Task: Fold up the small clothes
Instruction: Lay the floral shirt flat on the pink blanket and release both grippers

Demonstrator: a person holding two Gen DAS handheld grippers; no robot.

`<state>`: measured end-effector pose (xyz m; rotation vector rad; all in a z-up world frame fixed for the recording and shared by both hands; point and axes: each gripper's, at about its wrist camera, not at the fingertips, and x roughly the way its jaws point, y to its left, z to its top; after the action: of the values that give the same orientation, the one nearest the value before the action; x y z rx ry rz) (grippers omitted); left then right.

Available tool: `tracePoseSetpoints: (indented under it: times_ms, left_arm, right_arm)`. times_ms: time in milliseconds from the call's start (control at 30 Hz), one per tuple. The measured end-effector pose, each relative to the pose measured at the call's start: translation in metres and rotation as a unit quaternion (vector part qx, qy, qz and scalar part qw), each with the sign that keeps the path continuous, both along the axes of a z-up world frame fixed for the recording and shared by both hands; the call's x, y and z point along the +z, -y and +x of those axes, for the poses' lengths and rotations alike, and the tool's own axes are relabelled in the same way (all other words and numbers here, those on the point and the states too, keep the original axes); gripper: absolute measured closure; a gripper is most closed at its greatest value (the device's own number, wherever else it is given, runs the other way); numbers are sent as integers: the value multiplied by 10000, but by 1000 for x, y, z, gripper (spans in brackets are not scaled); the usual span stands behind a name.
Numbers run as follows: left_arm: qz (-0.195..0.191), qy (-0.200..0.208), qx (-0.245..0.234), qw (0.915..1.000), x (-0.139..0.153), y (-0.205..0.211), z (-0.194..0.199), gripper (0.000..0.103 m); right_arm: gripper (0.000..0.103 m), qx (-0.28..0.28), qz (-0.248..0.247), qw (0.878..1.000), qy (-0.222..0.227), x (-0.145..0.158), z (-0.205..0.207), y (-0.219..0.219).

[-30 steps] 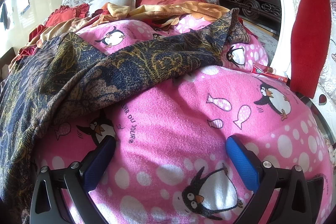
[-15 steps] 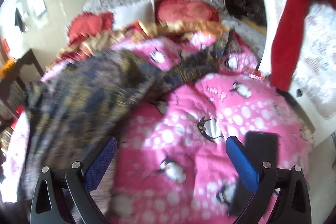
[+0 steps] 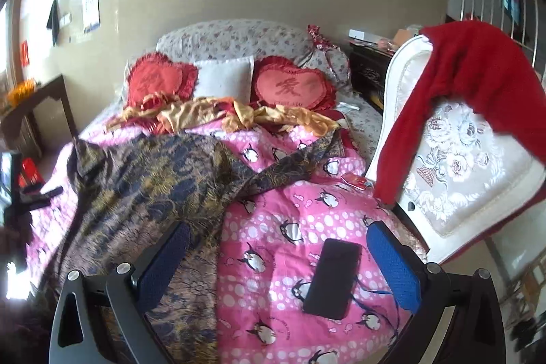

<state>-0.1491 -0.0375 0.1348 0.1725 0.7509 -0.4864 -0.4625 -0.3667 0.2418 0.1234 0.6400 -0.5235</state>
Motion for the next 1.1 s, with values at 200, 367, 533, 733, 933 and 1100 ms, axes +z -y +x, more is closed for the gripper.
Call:
tracePoseSetpoints:
  times_ms: [200, 367, 533, 733, 933, 1100]
  left_arm:
    - [19, 14, 115, 9999, 0, -3, 3, 1]
    - [8, -11, 237, 9997, 1, -6, 13, 1]
    - [47, -32, 350, 9994, 1, -6, 26, 1]
    - [95, -42, 543, 9985, 0, -7, 46, 1]
    - [144, -80, 651, 9977, -3, -5, 64, 1]
    - [188, -196, 713, 9971, -12, -2, 79, 1]
  right_arm:
    - [0, 296, 446, 9985, 144, -9, 35, -24]
    - [0, 974, 711, 9924, 254, -22, 101, -57]
    - [0, 1570, 850, 9839, 94, -38, 174, -97]
    - [0, 1661, 985, 9812, -40, -59, 250, -126]
    - [0, 1450, 1113, 9831, -59, -75, 297, -131]
    - [0, 1233, 1042, 9868, -152, -87, 326, -134]
